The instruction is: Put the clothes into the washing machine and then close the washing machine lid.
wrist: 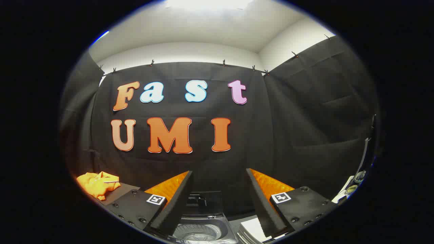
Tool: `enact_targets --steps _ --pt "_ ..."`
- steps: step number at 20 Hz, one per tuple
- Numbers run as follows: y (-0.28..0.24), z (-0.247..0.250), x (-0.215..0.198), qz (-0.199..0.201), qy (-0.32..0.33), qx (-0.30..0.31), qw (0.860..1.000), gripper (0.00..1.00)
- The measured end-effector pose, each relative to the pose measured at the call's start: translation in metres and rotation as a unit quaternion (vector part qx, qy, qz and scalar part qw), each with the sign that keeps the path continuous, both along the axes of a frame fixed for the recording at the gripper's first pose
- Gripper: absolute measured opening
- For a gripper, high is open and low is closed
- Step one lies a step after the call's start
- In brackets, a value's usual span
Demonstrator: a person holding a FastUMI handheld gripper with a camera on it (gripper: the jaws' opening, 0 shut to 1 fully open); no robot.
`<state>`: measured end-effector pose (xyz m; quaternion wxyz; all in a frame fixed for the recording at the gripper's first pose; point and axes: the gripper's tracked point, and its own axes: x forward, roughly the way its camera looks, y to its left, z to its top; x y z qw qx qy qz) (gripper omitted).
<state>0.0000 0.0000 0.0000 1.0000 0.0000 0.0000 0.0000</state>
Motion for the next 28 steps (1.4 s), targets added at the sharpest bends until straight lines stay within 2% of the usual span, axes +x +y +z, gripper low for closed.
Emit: enact_targets --steps 20,28 --pt "-0.001 -0.002 0.004 -0.009 0.008 -0.005 1.0 0.98" --pt "0.021 -0.003 0.0 -0.022 0.006 -0.011 1.0 0.98"
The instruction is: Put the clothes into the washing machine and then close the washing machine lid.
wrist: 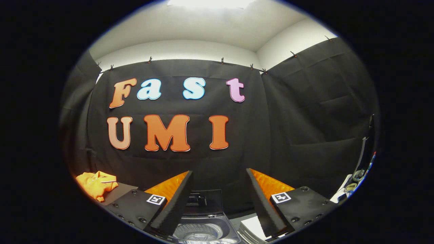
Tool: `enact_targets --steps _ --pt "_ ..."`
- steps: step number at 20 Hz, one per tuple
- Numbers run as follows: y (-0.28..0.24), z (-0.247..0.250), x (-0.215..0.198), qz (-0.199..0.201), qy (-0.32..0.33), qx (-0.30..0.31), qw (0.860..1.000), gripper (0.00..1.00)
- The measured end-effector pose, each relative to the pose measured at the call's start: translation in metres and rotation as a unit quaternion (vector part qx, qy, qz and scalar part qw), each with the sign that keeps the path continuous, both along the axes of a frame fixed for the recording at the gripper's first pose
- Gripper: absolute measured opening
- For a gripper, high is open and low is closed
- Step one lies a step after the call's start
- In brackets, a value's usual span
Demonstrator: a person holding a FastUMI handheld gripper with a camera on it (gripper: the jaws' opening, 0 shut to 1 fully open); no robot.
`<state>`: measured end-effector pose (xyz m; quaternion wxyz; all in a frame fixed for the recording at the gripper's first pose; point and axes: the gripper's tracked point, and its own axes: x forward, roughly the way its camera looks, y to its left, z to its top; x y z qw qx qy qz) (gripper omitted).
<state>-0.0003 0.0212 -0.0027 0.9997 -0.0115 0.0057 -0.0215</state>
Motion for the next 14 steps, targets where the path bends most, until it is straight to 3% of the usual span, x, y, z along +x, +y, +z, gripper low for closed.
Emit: enact_targets --steps 14 --pt "0.034 -0.001 -0.003 -0.009 0.002 0.003 1.0 0.98"
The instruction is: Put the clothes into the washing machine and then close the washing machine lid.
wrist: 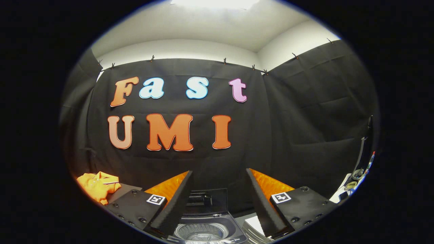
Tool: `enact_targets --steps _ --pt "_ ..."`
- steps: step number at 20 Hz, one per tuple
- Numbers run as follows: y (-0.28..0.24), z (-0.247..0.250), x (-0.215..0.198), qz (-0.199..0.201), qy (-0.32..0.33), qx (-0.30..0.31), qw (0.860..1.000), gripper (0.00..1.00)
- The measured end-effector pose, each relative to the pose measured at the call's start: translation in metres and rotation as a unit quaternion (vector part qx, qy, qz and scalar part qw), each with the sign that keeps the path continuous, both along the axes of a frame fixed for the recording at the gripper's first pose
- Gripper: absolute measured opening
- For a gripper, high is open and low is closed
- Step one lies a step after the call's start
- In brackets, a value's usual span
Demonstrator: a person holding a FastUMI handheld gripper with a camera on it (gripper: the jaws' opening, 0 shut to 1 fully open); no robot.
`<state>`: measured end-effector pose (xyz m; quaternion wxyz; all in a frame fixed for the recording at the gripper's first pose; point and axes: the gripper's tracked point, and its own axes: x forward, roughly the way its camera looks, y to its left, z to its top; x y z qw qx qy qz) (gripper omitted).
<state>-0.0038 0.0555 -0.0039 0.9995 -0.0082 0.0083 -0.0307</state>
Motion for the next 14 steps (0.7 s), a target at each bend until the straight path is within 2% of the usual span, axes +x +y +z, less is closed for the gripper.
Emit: enact_targets --steps 3,7,10,14 --pt "0.004 -0.001 -0.004 -0.003 -0.001 0.005 1.0 0.98" --pt "0.003 0.002 -0.006 -0.034 -0.007 0.026 0.999 0.98" --pt "0.03 -0.004 -0.009 -0.009 -0.002 0.018 1.0 0.98" --pt "0.075 -0.006 -0.011 0.029 0.013 0.037 0.999 0.98"
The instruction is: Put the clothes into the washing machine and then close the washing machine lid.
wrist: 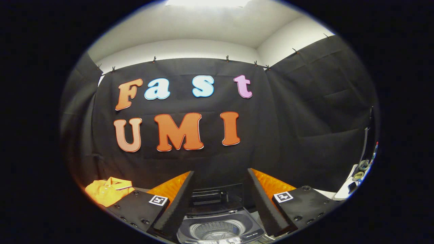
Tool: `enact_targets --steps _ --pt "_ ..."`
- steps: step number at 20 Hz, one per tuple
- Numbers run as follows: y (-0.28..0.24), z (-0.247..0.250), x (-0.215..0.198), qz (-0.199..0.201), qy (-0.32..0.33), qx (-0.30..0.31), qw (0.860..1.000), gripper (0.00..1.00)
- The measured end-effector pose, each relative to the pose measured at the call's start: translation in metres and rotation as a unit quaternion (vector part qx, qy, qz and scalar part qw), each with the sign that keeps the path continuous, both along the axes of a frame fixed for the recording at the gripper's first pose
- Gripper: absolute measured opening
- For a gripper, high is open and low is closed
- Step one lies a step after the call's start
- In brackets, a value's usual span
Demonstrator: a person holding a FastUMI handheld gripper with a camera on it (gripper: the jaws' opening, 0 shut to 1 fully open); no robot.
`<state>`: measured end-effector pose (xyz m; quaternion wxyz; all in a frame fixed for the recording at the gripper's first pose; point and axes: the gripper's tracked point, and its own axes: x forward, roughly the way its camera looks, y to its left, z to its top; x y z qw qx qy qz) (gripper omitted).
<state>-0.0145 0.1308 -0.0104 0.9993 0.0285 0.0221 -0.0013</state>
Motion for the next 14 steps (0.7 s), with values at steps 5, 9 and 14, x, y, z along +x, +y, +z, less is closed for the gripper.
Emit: enact_targets --steps 5,9,14 --pt "0.094 0.0 0.007 0.065 0.006 0.002 0.998 0.98" --pt "0.188 0.002 0.013 0.138 0.016 0.022 0.99 0.98" --pt "0.291 0.001 0.007 0.217 0.024 0.024 0.976 0.98"
